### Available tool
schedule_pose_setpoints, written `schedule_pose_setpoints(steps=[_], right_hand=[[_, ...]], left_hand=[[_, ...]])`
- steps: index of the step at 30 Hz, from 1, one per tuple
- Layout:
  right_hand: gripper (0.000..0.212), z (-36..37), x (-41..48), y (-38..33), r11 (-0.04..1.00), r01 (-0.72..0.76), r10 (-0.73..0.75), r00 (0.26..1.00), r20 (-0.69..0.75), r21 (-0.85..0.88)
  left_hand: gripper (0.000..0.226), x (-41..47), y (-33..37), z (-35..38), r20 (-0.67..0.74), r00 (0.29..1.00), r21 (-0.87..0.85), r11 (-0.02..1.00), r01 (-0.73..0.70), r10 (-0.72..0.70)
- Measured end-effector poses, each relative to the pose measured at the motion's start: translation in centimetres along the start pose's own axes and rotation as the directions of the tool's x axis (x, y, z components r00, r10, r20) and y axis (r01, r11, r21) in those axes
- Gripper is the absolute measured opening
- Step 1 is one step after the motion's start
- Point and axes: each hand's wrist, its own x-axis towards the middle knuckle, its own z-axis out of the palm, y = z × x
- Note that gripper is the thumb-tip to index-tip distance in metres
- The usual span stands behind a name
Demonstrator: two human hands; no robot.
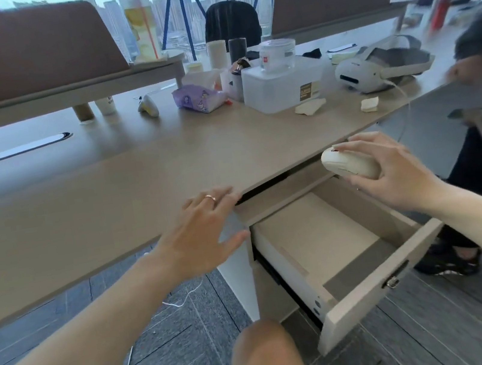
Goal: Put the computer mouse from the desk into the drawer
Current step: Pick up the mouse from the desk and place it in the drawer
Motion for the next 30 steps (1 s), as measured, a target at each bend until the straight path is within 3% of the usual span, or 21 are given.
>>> schedule_pose_setpoints(steps=[2, 4, 8, 13, 21, 30], right_hand=[[0.054, -0.1, -1.2, 1.0, 0.999, -0.035, 0.035, 0.999, 0.001, -0.007], [0.056, 0.0, -2.0, 2.0, 0.996, -0.086, 0.086, 0.996, 0.005, -0.009], [0.056, 0.7, -3.0, 3.4, 0.990, -0.131, 0.133, 0.989, 0.066, -0.043], [0.056, 2.4, -2.9, 4.2, 0.986, -0.110, 0.130, 0.978, 0.164, -0.127], [0.060, 7.1, -1.1, 6.1, 0.973, -0.160, 0.205, 0.930, 0.305, -0.167], [0.070, 14.1, 0.9, 7.9, 0.955, -0.246, 0.297, 0.829, 0.475, -0.168]], left_hand=[[0.069, 1.0, 3.1, 0.7, 0.003, 0.985, -0.026, 0.985, -0.173, 0.173], [0.070, 2.0, 5.6, 1.8, 0.025, 0.972, -0.051, 0.972, -0.231, 0.232], [0.082, 3.9, 7.1, 4.5, 0.122, 0.992, -0.068, 0.998, -0.006, 0.015], [0.099, 4.9, 7.0, 6.6, 0.235, 0.956, -0.075, 0.977, 0.199, -0.176], [0.125, 4.1, 6.8, 9.3, 0.130, 0.977, 0.031, 0.986, 0.165, -0.168], [0.129, 4.3, 6.2, 10.3, 0.109, 0.983, 0.136, 0.982, 0.132, -0.147]])
